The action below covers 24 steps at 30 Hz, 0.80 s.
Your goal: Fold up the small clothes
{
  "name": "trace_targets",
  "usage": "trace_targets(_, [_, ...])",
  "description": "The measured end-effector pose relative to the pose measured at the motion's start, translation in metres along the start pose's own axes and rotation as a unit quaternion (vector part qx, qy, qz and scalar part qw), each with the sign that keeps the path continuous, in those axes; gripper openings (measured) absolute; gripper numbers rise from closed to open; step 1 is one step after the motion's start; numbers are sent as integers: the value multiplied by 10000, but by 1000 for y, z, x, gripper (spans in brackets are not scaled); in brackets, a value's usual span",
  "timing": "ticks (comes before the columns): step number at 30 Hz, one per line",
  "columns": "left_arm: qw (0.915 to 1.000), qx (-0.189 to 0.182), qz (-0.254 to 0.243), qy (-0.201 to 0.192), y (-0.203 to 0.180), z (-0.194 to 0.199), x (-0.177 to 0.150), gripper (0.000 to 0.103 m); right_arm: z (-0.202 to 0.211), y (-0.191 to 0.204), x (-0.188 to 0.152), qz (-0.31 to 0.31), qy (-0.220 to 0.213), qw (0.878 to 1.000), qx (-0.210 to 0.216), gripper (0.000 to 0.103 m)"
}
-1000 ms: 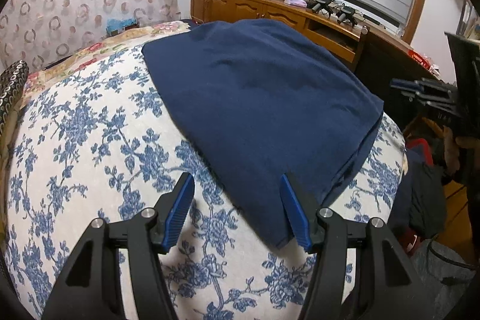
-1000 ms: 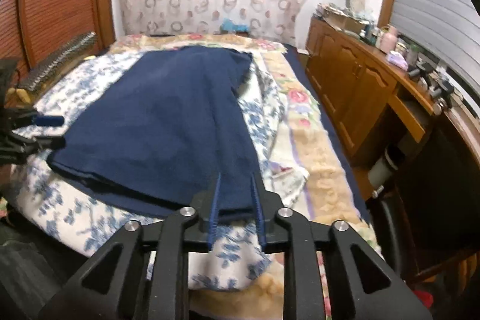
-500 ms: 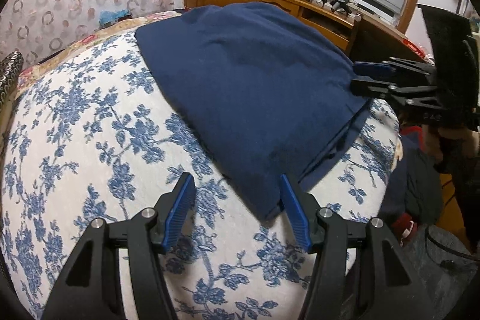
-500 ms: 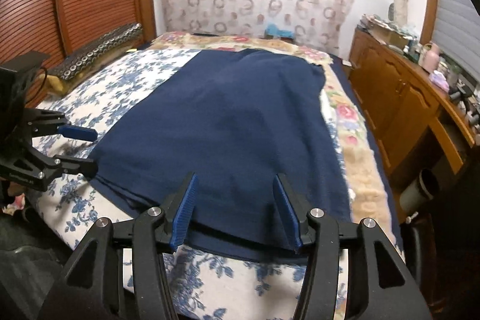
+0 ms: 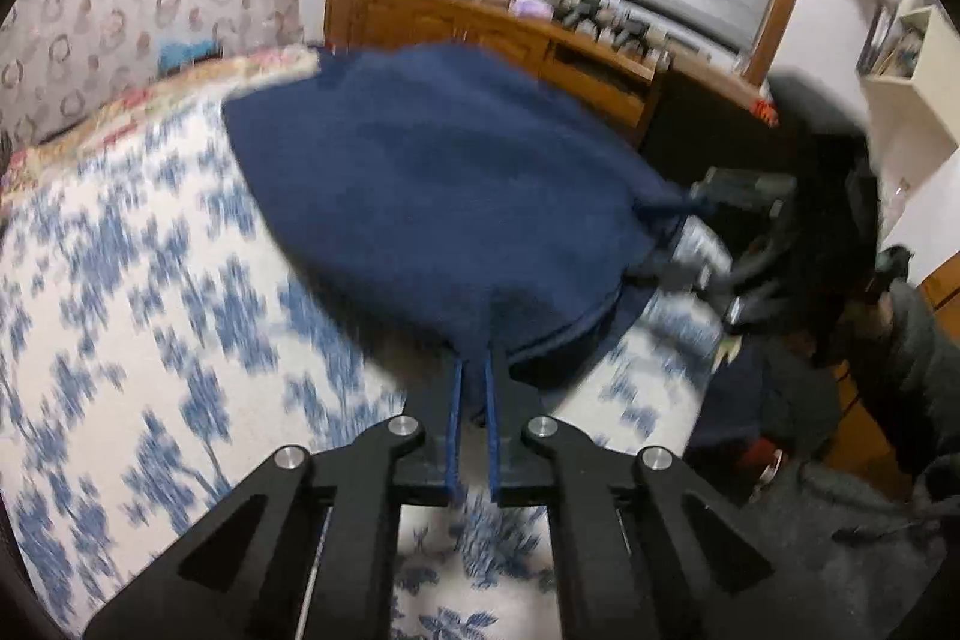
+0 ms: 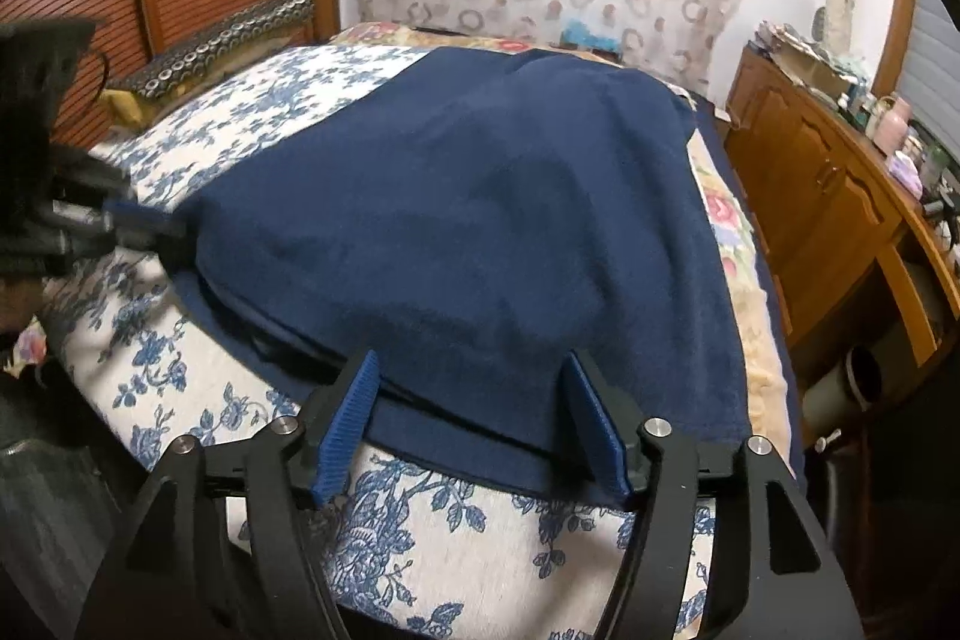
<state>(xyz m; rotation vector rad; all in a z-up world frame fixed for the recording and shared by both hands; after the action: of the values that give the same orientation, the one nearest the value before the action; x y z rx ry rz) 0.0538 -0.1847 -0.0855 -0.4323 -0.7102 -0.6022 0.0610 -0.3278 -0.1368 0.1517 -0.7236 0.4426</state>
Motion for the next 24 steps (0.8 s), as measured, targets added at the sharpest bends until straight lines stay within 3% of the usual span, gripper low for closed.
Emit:
trace_targets(5, [9989, 85, -48, -451, 0, 20, 34, 2, 6, 4, 2, 56, -1, 9998, 190, 70])
trace_targets(11, [9971, 169, -6, -745, 10, 29, 60, 2, 6, 5, 4, 325, 36, 9995, 33, 71])
trace_targets(19, [9962, 252, 89, -833, 18, 30, 67, 2, 4, 7, 2, 455, 65, 9989, 98, 72])
trace_targets(24, [9952, 295, 152, -921, 21, 36, 65, 2, -4, -3, 3, 502, 117, 9984, -225, 72])
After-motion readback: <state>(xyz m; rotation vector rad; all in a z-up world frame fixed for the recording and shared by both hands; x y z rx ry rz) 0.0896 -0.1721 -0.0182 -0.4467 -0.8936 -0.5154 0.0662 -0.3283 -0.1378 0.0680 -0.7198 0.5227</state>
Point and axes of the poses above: each gripper's, at about its wrist camera, not at the fingertips, and z roughly against the way its jaws point, y to its left, x to its top, the point moved 4 cm from there along -z, roughly the way its jaws point, and after that the axes turned 4 degrees about x, right-handed, at the moved point
